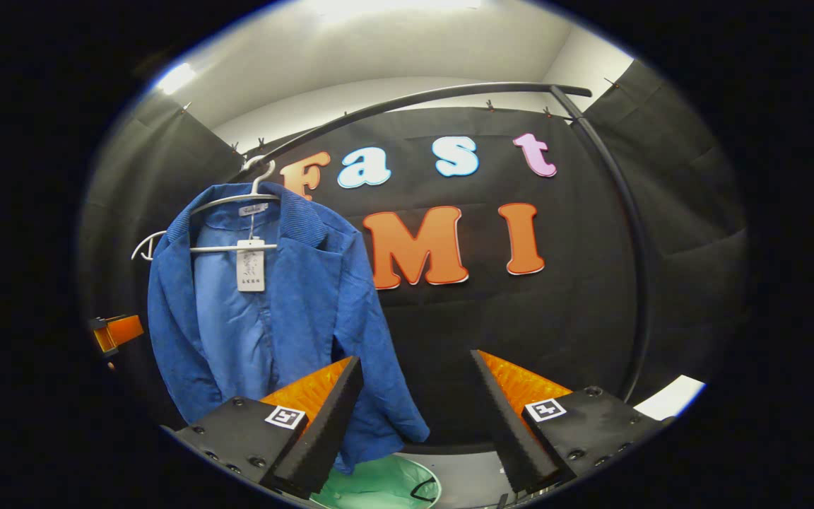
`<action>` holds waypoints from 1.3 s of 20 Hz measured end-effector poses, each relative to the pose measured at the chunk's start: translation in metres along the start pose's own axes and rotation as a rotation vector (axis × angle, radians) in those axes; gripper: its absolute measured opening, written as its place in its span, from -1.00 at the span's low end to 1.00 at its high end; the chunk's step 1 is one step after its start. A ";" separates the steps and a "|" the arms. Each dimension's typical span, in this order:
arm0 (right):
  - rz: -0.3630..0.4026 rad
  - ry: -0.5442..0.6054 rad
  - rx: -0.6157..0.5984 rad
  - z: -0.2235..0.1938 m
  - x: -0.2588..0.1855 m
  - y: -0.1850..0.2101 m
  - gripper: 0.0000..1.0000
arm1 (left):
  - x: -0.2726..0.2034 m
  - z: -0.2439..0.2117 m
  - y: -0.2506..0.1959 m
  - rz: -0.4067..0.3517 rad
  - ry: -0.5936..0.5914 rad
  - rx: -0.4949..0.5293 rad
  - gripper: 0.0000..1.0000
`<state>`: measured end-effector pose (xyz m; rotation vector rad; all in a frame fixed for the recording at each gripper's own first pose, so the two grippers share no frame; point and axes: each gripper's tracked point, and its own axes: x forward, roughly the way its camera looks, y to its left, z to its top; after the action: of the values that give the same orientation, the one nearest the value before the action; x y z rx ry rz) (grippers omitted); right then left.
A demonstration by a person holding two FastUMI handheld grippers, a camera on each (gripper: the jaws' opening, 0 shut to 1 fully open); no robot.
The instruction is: Grasp the clothes on the hanger with both hands and then place them into the laundry hamper below.
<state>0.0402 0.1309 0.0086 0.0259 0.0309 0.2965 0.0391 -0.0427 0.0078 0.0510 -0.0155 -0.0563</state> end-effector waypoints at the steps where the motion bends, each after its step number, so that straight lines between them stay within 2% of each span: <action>1: 0.035 0.001 0.004 0.003 0.006 0.013 0.94 | 0.004 0.002 -0.004 -0.005 0.002 -0.003 0.91; 3: 0.094 0.005 0.002 0.007 0.016 0.036 0.95 | 0.013 0.008 -0.014 -0.028 -0.006 -0.016 0.92; 4: 0.111 0.009 0.000 0.009 0.023 0.044 0.77 | 0.018 0.011 -0.018 -0.039 -0.014 -0.019 0.92; 6: 0.142 0.015 0.007 0.014 0.035 0.059 0.77 | 0.029 0.018 -0.021 -0.044 -0.017 -0.023 0.86; 7: 0.157 0.017 0.013 0.016 0.041 0.067 0.95 | 0.034 0.020 -0.021 -0.040 -0.015 -0.023 0.86; 8: 0.170 0.023 0.017 0.017 0.047 0.074 0.95 | 0.039 0.019 -0.020 -0.032 -0.009 -0.019 0.86; 9: 0.183 0.025 0.021 0.019 0.052 0.080 0.77 | 0.045 0.019 -0.018 -0.020 0.000 -0.011 0.91; 10: 0.196 0.024 0.021 0.022 0.058 0.087 0.77 | 0.050 0.019 -0.017 -0.011 0.005 -0.002 0.86; 11: 0.208 0.021 0.016 0.024 0.064 0.094 0.77 | 0.055 0.019 -0.017 -0.006 0.008 0.007 0.91; 12: 0.217 0.016 0.007 0.026 0.071 0.099 0.95 | 0.060 0.019 -0.016 -0.004 0.011 0.016 0.86; 15: 0.216 0.022 -0.011 0.027 0.091 0.110 0.95 | 0.075 0.017 -0.015 -0.002 0.027 0.017 0.86; 20: 0.236 0.040 0.030 0.030 0.120 0.127 0.95 | 0.093 0.015 -0.009 0.032 0.050 -0.007 0.91; 24: 0.225 0.021 0.012 0.037 0.145 0.131 0.95 | 0.102 0.018 -0.009 0.039 0.049 0.013 0.86; 26: 0.222 0.027 0.015 0.035 0.153 0.133 0.95 | 0.107 0.019 -0.007 0.049 0.049 0.016 0.91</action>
<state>0.1491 0.3017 0.0436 0.0404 0.0571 0.5183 0.1455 -0.0569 0.0281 0.0684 0.0322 -0.0056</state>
